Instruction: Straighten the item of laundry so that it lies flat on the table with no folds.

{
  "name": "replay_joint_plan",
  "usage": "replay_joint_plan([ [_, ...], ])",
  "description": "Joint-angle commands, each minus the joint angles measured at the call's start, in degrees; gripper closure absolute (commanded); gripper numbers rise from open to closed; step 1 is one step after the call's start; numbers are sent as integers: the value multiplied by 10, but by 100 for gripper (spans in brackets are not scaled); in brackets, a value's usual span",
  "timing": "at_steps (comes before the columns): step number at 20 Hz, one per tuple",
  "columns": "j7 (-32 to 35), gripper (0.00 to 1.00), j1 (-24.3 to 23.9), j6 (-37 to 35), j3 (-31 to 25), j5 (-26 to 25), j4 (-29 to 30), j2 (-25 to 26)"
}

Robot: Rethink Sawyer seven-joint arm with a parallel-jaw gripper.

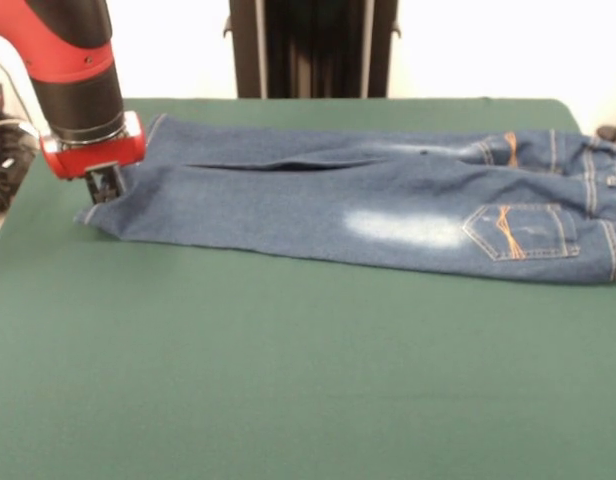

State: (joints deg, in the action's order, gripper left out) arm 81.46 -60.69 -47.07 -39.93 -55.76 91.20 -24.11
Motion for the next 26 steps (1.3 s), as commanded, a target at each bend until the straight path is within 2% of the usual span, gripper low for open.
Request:
replay_joint_plan([
  [1, -226, 100, 20, -4, -53, -3, -73, 4],
  [7, -241, 100, 9, 6, -67, -2, -66, -4],
  [18, -221, 100, 10, 25, -52, -12, -55, -10],
  [26, -285, 100, 1, 14, -69, -9, -94, 16],
])
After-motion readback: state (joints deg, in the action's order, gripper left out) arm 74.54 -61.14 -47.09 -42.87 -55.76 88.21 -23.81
